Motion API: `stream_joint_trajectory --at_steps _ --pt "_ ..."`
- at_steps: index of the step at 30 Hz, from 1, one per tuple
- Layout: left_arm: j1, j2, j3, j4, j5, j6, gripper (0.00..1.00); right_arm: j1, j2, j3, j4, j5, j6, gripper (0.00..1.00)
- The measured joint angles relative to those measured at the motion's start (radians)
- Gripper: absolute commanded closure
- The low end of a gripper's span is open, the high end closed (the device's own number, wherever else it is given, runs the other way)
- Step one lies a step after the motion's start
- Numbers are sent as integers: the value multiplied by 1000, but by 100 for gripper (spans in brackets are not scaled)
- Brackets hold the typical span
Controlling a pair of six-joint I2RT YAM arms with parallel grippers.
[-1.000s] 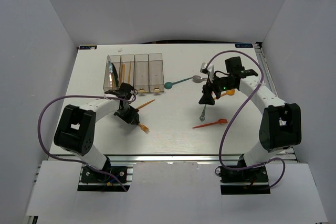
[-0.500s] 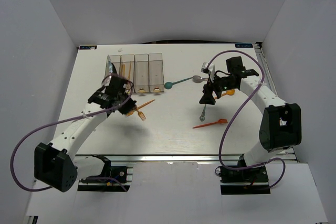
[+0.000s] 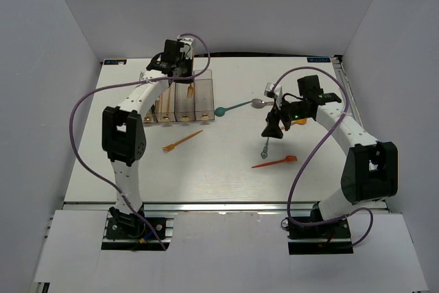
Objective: Sort the eating utensils into containers
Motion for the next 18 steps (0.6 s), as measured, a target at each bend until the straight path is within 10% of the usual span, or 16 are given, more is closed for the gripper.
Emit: stream_joint_trajectory --at_steps 7,14,18 --pt "42 114 50 -56 -1 87 100 -1 -25 -12 0 1 -5 20" --pt "40 114 38 -59 6 71 50 -6 -3 -3 -37 -4 -61 19" --pt "37 113 6 -61 -15 50 41 -6 36 45 -133 -16 -186 18"
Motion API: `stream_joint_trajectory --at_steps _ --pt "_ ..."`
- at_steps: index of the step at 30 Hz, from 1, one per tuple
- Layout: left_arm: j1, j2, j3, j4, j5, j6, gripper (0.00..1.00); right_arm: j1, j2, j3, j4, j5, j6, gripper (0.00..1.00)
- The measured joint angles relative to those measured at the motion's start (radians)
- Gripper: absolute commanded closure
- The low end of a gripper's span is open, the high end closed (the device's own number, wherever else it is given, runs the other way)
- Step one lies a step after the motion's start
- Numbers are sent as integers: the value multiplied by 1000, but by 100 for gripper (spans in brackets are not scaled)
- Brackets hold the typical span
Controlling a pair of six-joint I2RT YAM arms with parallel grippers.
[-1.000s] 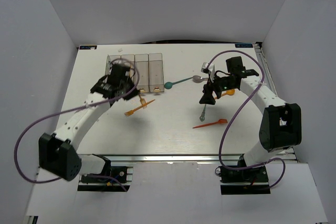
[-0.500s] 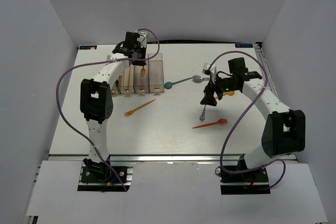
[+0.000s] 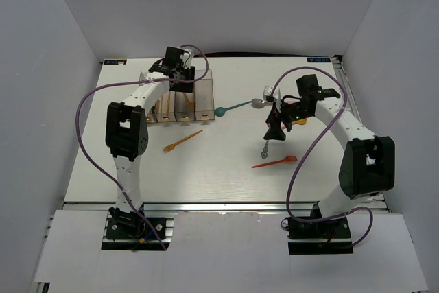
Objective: Sort the eating utensils into containers
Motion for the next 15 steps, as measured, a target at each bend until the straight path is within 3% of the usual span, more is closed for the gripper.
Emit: stream_joint_trajectory --at_steps 4,8,9,15 --pt "0 -10 -19 -3 -21 -11 39 0 24 28 -121 1 -212 15" --pt "0 -79 -76 2 -38 -33 27 0 37 17 -237 46 -446 12" --pt "0 -114 -106 2 -40 -40 22 0 36 2 -252 66 -499 12" --pt "6 -418 -369 55 1 -136 21 0 22 -163 -233 189 -632 12"
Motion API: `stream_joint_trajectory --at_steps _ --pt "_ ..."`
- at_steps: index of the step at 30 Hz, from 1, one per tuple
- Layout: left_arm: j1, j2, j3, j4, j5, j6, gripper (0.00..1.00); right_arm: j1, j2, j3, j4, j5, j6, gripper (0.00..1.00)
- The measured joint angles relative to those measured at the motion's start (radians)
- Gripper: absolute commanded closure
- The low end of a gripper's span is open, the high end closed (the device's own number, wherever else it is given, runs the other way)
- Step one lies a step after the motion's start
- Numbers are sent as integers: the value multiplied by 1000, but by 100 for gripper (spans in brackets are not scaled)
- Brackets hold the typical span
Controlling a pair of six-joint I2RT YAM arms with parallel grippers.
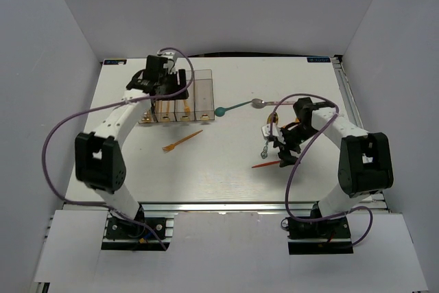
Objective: Sort the eating utensils into containers
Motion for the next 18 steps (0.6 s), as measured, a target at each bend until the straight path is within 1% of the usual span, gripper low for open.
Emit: stream_joint_trajectory --at_steps 4,8,11,12,14,15,16,17,18 --pt "12 -207 -183 46 55 -87 21 3 -1 -71 98 84 33 12" --pt "24 -372 -341 76 98 -172 21 19 -1 -132 217 161 89 15" --pt "29 -467 -427 105 117 -239 22 33 -1 -166 281 203 113 23" --pt "29 -496 -452 115 122 -263 22 36 -5 -170 292 209 120 29" --pt "29 -544 -489 130 129 -305 22 41 -21 -188 310 219 135 38" --pt "29 -566 -511 154 131 -330 22 43 -35 -202 317 222 142 50" --pt "29 -592 -538 180 134 -357 23 45 -50 -217 322 222 140 55" --pt "29 -612 -563 199 136 -387 23 47 -68 -236 327 223 138 65" --pt "29 -631 -588 223 137 -414 23 48 -80 -249 327 223 131 69"
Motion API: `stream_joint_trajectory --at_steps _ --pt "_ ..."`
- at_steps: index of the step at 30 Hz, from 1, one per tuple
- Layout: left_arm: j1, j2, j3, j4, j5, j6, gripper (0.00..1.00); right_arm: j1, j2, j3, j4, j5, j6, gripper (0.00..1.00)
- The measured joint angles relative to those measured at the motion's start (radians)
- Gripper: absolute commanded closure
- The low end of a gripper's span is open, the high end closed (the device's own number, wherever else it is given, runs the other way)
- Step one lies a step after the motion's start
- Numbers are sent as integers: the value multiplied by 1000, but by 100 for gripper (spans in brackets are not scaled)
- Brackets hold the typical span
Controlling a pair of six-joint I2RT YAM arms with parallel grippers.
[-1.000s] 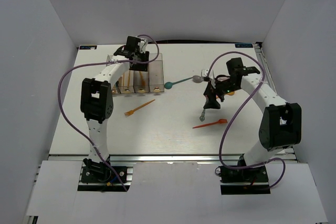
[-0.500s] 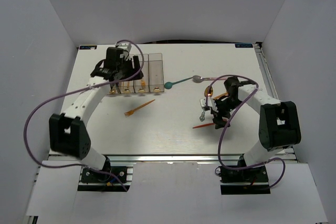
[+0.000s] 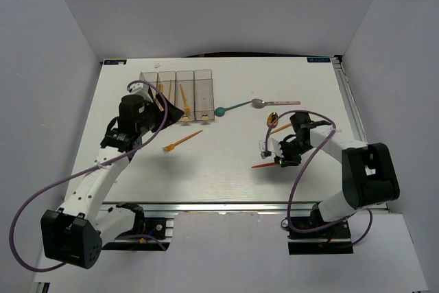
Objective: Sort the eating utensils into containers
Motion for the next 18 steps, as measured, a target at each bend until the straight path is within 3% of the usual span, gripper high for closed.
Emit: stream_joint_trajectory --at_steps 5,11,14,18 --pt "0 -53 -98 92 5 -122 24 6 -87 -82 19 -2 -84 86" --pt "0 -44 -124 189 43 -225 26 19 -151 -127 -4 -10 -185 100" --pt "0 -30 -157 265 87 -278 28 46 -147 -91 -79 -52 -176 100" --pt "0 -1 -214 349 147 -357 29 138 -137 92 -145 -157 -48 100"
